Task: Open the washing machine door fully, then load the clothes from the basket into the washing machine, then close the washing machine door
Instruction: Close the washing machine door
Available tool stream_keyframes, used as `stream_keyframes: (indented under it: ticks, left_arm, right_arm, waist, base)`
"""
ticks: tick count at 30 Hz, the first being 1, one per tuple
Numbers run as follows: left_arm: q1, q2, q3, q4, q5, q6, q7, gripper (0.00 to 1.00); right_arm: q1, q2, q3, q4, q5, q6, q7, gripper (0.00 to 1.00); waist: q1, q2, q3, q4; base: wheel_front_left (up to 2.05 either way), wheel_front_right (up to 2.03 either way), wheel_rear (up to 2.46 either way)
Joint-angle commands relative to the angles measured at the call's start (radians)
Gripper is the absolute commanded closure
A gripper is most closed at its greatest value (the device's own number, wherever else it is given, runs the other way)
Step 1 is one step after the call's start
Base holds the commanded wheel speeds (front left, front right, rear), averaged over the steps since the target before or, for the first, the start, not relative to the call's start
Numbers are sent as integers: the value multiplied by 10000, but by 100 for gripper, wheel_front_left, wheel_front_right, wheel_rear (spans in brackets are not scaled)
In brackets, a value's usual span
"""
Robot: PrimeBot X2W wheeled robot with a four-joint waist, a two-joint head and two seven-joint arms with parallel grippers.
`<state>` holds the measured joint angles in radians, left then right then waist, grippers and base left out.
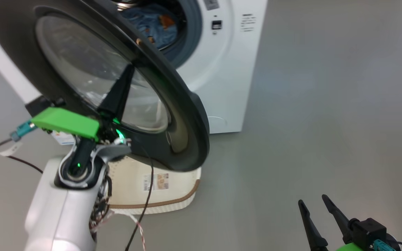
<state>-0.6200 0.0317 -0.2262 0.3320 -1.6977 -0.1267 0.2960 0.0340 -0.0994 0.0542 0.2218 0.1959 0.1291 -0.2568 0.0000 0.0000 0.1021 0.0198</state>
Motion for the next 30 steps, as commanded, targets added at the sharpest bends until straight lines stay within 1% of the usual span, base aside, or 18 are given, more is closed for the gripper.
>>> stream_keyframes:
  ticks: [1, 10, 13, 17, 20, 24, 29, 30]
  left_arm:
    - [-664, 186, 190, -9, 73, -40, -170, 100]
    - [-1839, 185, 348, 1896, 443, -40, -1254, 100]
    - [-2085, 185, 420, 2423, 696, -40, -1607, 100]
    - [-2354, 185, 279, 2985, 853, -40, -1926, 100]
    - [-2503, 185, 96, 3160, 851, -40, -2090, 100]
    - [-2528, 185, -209, 3063, 928, -40, -2123, 100]
    - [-2196, 249, -845, 2794, 1617, -40, -2320, 100]
    - [-2106, 286, -959, 2751, 1775, -40, -2429, 90]
  right_arm:
    - [-383, -118, 326, -173, 169, 16, -49, 0]
    - [-503, -166, 529, -123, 222, 16, -49, 0]
    - [-486, -170, 535, -95, 237, 16, -49, 0]
    - [-403, -156, 635, -34, 225, 16, -49, 0]
    - [-418, -128, 674, -18, 238, 16, -49, 0]
    - [-455, -88, 638, -17, 242, 16, -49, 0]
    - [-384, 1, 446, -39, 249, 16, -49, 0]
    - [-366, 20, 403, -47, 247, 16, -49, 0]
  waist:
    - [0, 0, 202, -524]
    - [0, 0, 354, -1376]
    - [0, 0, 340, -1530]
    - [0, 0, 251, -1653]
    - [0, 0, 241, -1692]
    - [0, 0, 227, -1635]
    - [0, 0, 72, -1327]
    - [0, 0, 51, -1240]
  base:
    - [0, 0, 0]
    - [0, 0, 0]
    - [0, 0, 0]
    - [0, 0, 0]
    - [0, 0, 0]
    - [0, 0, 0]
    - [0, 0, 0]
    - [0, 0, 0]
